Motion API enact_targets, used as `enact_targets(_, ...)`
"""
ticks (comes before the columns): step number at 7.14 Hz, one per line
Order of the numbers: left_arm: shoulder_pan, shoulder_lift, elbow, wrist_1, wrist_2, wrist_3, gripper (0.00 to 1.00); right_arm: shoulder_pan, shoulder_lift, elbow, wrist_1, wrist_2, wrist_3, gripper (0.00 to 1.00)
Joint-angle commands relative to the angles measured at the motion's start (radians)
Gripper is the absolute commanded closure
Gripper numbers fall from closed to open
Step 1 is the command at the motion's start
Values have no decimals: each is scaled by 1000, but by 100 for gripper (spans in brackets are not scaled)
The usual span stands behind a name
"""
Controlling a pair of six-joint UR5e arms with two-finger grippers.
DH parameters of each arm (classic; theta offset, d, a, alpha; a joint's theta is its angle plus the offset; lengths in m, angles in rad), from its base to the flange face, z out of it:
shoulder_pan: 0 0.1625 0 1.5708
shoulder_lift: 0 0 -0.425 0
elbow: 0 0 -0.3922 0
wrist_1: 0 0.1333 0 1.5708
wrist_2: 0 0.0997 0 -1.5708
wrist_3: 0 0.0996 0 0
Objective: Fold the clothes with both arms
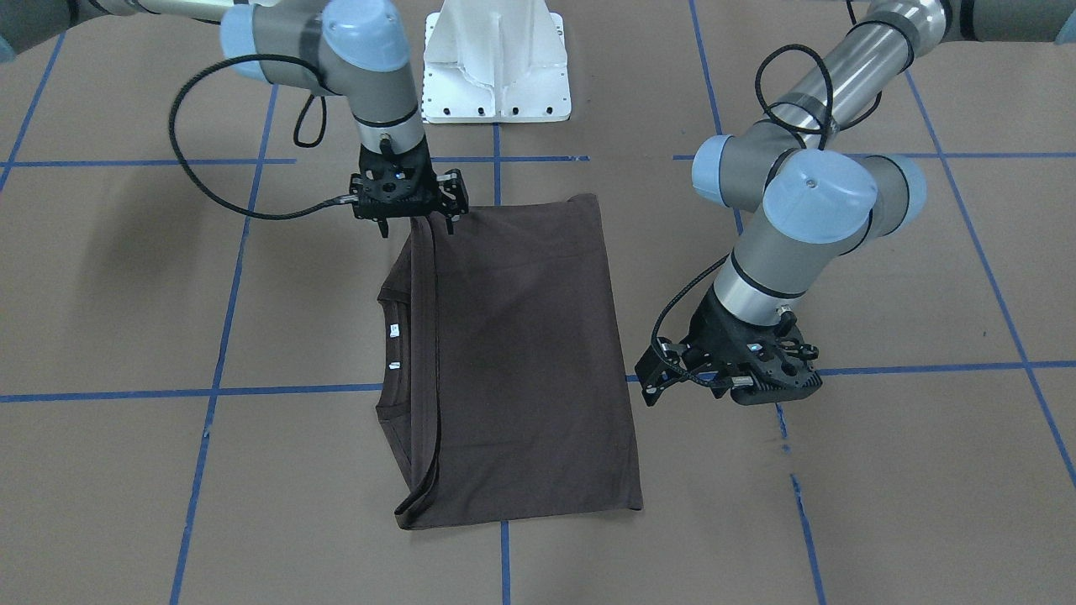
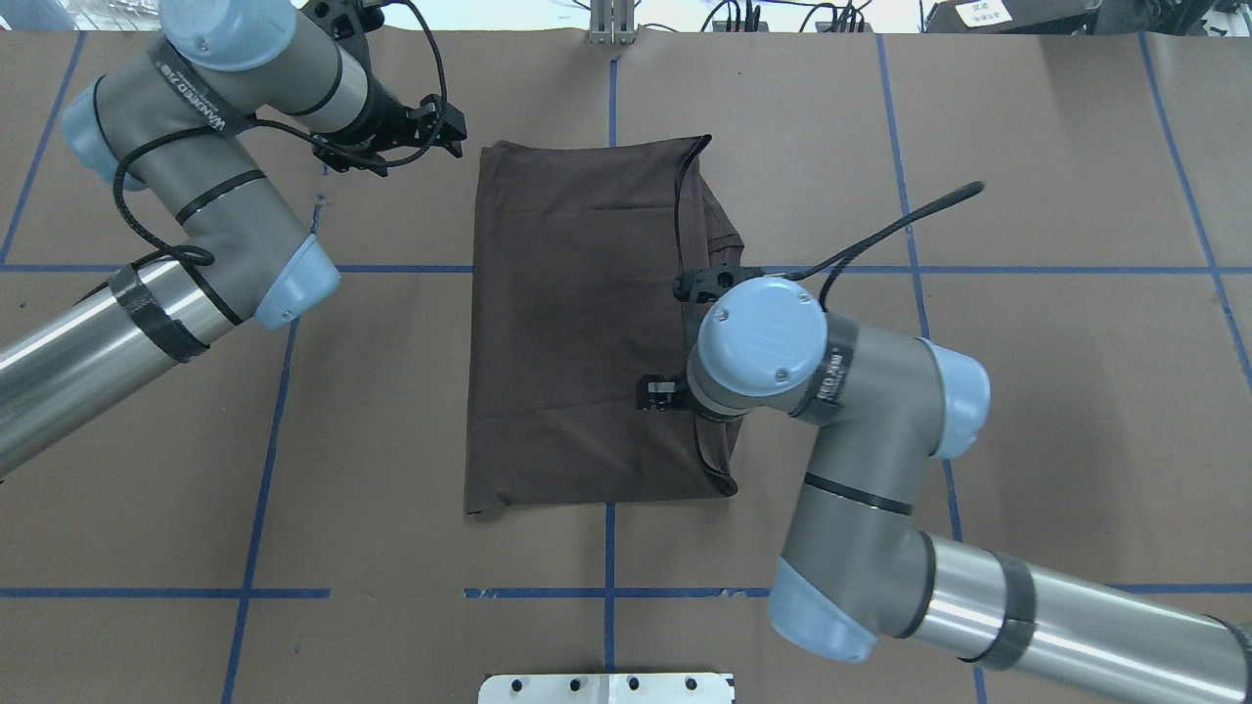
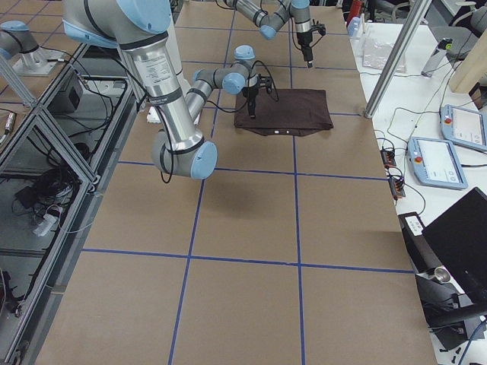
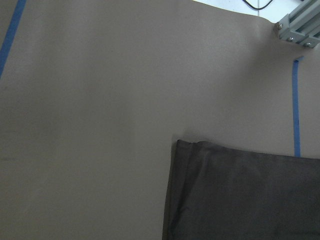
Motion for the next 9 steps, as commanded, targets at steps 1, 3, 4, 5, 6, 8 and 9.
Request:
enact_targets(1, 0, 17, -28, 11, 5, 0, 0, -21, 73, -133, -63, 26, -31, 0)
enact_targets(3, 5, 17, -25, 9, 7, 0, 0, -19, 64, -125, -153, 84, -102, 0)
enact_targets(4, 5, 18, -22, 8, 7, 0, 0, -18, 64, -124, -182, 106, -131, 0)
enact_targets(5, 8, 18, -22, 8, 7, 0, 0, -18, 67, -122, -238, 107, -163, 0)
enact_targets(6, 9, 18, -22, 5, 7, -1, 0, -12, 67, -104, -272, 110, -183, 0)
enact_targets(8, 19, 20, -20, 3, 7, -1, 0, -3, 59, -102, -279, 127, -188, 0)
enact_targets(9, 19, 20, -20, 3, 7, -1, 0, -1, 53, -102, -277, 127, -188, 0)
